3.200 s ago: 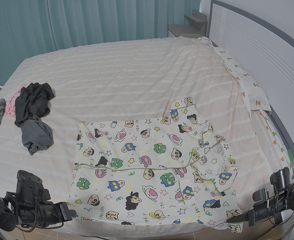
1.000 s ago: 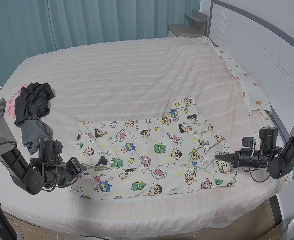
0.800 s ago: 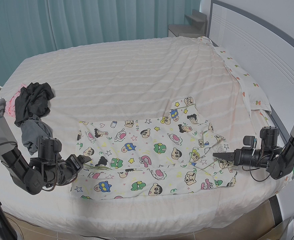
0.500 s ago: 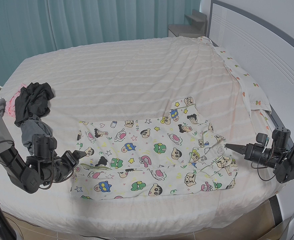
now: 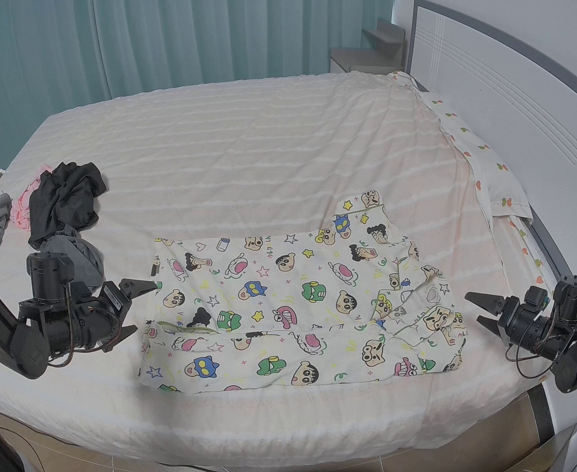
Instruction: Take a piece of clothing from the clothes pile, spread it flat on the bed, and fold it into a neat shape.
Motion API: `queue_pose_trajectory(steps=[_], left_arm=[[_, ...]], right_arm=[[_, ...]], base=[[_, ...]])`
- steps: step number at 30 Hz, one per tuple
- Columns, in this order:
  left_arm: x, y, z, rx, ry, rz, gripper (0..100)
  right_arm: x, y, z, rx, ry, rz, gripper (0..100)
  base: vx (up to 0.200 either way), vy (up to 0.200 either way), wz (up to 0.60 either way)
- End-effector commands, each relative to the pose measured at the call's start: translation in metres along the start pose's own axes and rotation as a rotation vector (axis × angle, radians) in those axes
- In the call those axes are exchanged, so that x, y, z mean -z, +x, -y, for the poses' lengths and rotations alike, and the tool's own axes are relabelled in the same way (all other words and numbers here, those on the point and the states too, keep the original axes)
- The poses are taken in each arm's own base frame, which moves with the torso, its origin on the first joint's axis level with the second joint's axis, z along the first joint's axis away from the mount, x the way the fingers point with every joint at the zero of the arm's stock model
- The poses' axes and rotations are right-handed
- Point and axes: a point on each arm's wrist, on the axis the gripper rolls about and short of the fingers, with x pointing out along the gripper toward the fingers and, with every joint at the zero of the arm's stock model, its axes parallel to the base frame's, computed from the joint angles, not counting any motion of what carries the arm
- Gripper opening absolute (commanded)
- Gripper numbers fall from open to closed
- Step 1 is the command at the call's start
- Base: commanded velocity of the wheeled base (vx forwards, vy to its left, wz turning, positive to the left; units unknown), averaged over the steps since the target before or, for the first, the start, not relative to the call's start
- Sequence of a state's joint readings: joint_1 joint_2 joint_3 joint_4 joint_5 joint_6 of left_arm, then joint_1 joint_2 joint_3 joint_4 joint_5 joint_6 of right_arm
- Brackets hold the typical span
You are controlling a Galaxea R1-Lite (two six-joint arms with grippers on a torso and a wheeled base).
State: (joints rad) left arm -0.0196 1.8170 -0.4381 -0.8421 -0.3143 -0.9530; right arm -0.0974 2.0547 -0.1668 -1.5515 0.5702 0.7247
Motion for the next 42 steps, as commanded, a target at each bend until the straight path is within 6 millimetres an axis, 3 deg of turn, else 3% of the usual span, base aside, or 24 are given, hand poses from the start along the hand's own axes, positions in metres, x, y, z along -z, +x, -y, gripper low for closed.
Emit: queue_pose_trajectory(steps=[1,5,9,16,26,37,42], left_arm=[[0.006,-0.049,-0.003,0.174,-0.073,-0.142,100],[0.006,-0.057,-0.014,0.22,-0.099,-0.216,100],[0.013,-0.061,-0.021,0.229,-0.101,-0.237,100],[0.017,-0.064,-0.023,0.245,-0.086,-0.224,100],[0.017,-0.062,-0.025,0.236,-0.091,-0.226,100],[0.017,-0.062,-0.026,0.233,-0.073,-0.226,100],[0.02,-0.059,-0.031,0.215,-0.039,-0.235,100]], right_arm=[[0.034,-0.014,-0.059,-0.093,0.099,-0.05,100],[0.055,0.0,-0.064,-0.028,0.094,-0.062,100],[0.071,0.027,-0.053,0.099,0.14,-0.034,100],[0.083,0.036,-0.047,0.15,0.193,-0.055,100],[0.089,0.057,-0.039,0.174,0.185,-0.047,100],[0.073,0.077,-0.047,0.1,0.143,0.03,100],[0.07,0.074,-0.051,0.089,0.126,0.039,100]], base=[[0.0,0.0,0.0],[0.0,0.0,0.0],[0.0,0.0,0.0],[0.0,0.0,0.0],[0.0,0.0,0.0],[0.0,0.0,0.0],[0.0,0.0,0.0]])
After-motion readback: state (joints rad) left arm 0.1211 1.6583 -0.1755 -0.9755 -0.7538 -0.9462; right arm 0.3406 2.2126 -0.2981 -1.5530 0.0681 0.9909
